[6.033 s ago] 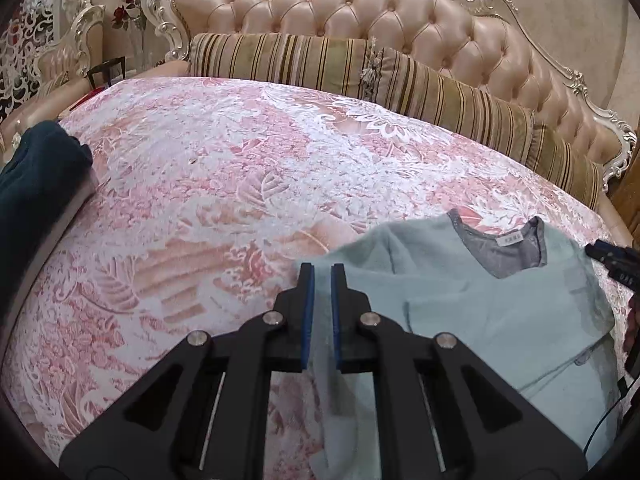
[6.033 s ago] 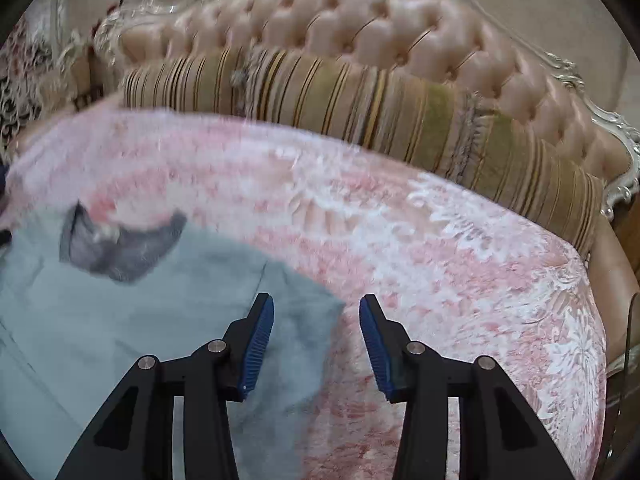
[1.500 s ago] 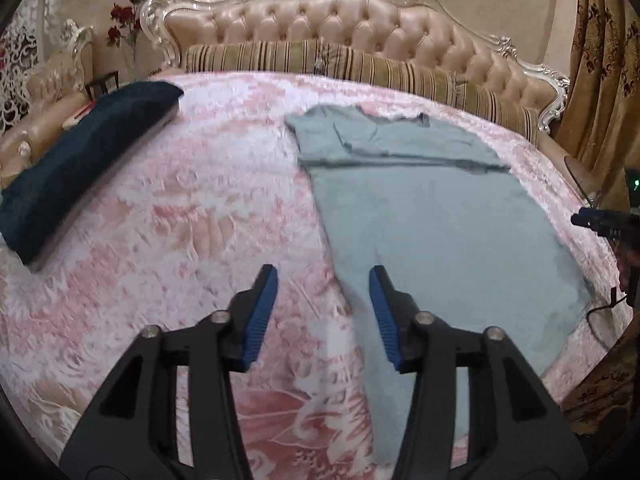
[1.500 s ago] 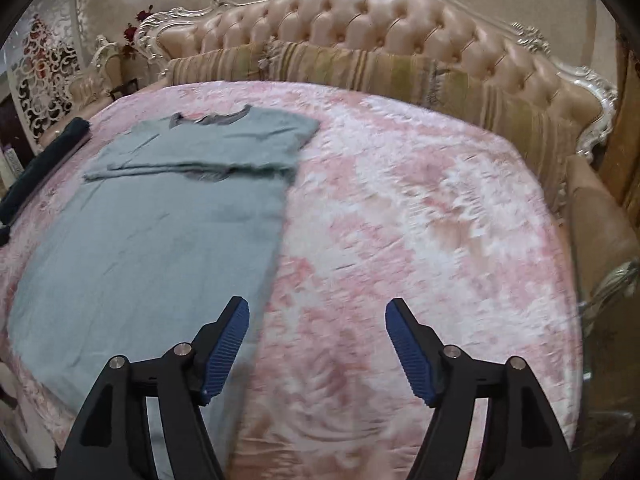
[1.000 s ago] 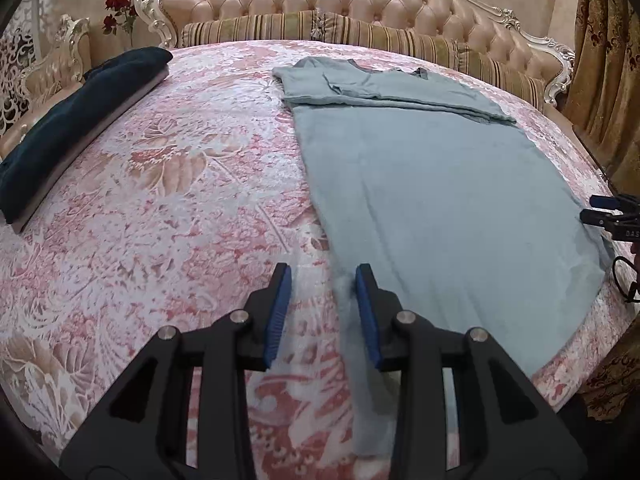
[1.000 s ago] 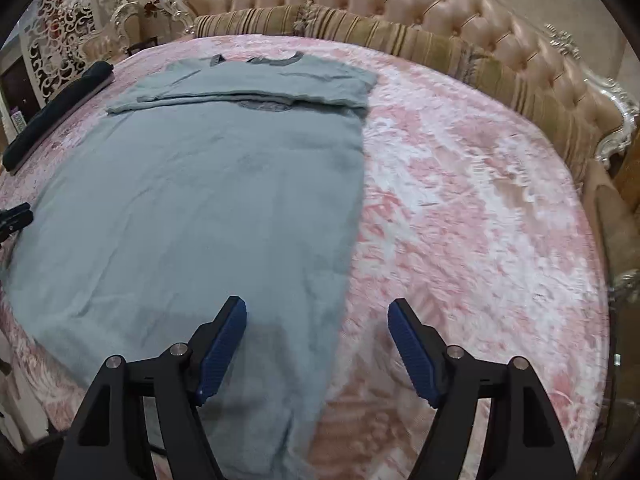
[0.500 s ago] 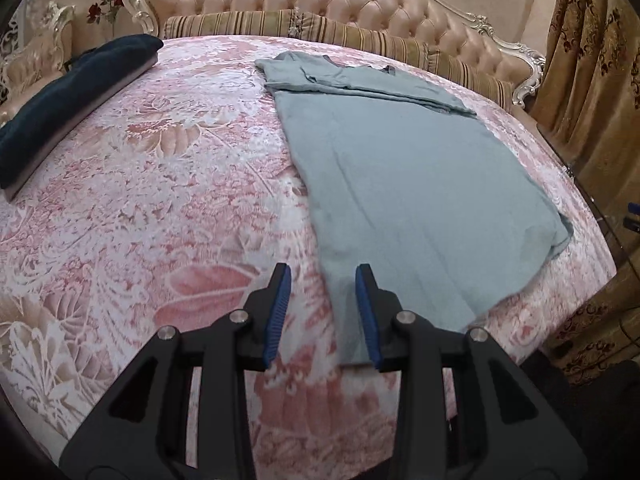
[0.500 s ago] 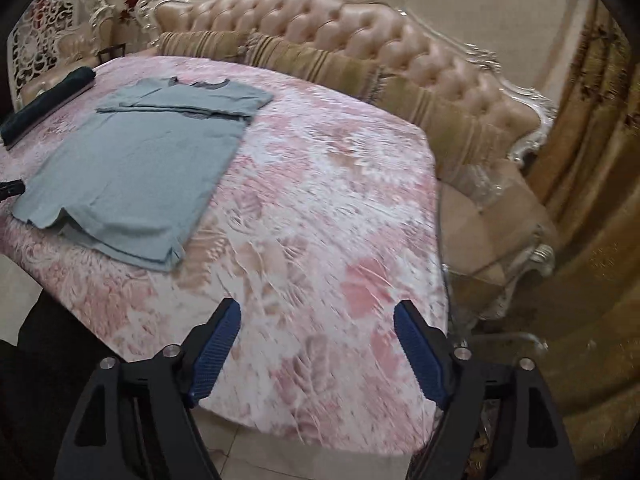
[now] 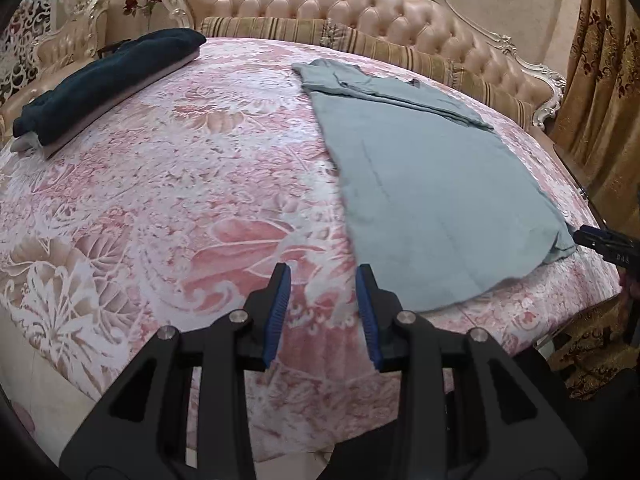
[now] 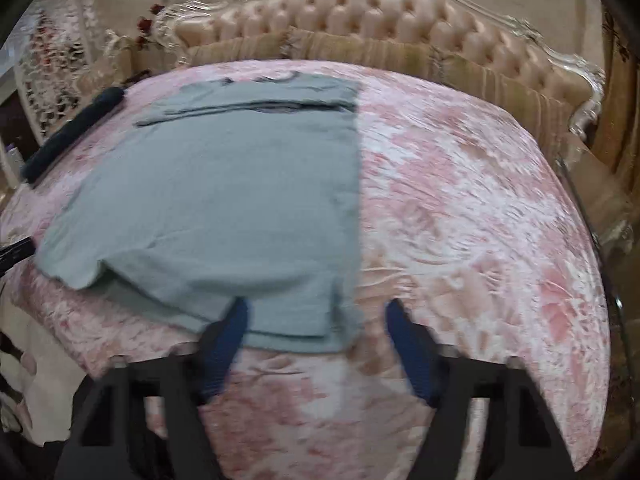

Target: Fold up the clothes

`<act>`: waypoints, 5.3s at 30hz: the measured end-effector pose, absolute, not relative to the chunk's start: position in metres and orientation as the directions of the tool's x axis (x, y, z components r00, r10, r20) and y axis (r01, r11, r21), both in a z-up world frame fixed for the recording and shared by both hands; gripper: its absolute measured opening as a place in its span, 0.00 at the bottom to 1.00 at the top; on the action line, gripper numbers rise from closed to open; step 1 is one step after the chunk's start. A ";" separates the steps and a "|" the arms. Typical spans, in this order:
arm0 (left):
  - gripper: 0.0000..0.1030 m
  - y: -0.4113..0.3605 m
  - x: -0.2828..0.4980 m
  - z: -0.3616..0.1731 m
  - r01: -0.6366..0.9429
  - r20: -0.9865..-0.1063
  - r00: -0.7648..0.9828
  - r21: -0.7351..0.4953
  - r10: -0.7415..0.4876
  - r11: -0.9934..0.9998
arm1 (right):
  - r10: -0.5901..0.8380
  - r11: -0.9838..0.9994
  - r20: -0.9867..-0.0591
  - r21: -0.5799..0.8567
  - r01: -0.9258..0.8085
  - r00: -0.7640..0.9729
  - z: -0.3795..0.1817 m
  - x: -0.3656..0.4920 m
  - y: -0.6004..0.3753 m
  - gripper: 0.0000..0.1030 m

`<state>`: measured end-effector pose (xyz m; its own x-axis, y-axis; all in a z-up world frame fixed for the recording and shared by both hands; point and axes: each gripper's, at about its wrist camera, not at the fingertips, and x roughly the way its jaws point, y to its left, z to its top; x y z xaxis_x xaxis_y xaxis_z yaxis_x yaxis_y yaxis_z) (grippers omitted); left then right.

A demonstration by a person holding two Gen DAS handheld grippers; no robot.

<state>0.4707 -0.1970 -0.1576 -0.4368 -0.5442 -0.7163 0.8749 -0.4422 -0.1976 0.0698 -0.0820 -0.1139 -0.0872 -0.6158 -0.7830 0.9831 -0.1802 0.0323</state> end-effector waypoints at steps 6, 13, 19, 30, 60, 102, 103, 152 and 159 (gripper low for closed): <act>0.36 -0.203 0.470 -0.155 0.873 -0.704 -0.447 -0.211 -0.551 -0.439 | -0.593 -0.207 -0.804 0.087 0.974 -0.054 -0.127 0.066 -0.084 0.41; 0.36 -0.200 0.463 -0.152 0.852 -0.697 -0.473 -0.206 -0.540 -0.481 | -0.594 -0.181 -0.803 0.090 0.979 -0.036 -0.127 0.072 -0.091 0.29; 0.36 -0.197 0.464 -0.155 0.861 -0.709 -0.454 -0.193 -0.540 -0.471 | -0.596 -0.191 -0.800 0.055 0.980 -0.071 -0.123 0.077 -0.088 0.05; 0.37 -0.191 0.468 -0.155 0.842 -0.713 -0.482 -0.217 -0.509 -0.494 | -0.575 -0.203 -0.813 0.025 0.979 -0.098 -0.120 0.076 -0.078 0.05; 0.37 -0.192 0.453 -0.160 0.819 -0.708 -0.528 -0.278 -0.469 -0.503 | -0.644 -0.212 -0.765 0.161 0.964 -0.014 -0.114 0.047 -0.081 0.71; 0.36 -0.207 0.451 -0.161 0.776 -0.708 -0.586 -0.349 -0.395 -0.525 | -0.594 -0.192 -0.794 0.300 0.934 0.133 -0.128 0.030 -0.103 0.60; 0.36 -0.206 0.449 -0.160 0.774 -0.712 -0.584 -0.344 -0.390 -0.532 | -0.591 -0.190 -0.796 0.290 0.938 0.127 -0.128 0.031 -0.102 0.55; 0.05 -0.431 0.367 -0.074 0.759 -0.646 -0.619 -0.346 -0.447 -0.551 | -0.727 -0.131 -0.674 0.322 0.938 0.130 -0.039 -0.038 -0.248 0.06; 0.05 -0.452 0.345 -0.081 0.745 -0.649 -0.633 -0.362 -0.421 -0.560 | -0.623 -0.119 -0.756 0.345 0.931 0.201 -0.063 -0.023 -0.215 0.10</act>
<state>0.3448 -0.4518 -0.0815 -0.6331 -0.4214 -0.6493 0.7447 -0.5604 -0.3624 -0.0234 -0.2155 -0.0629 0.2005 -0.6233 -0.7558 0.9310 -0.1189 0.3451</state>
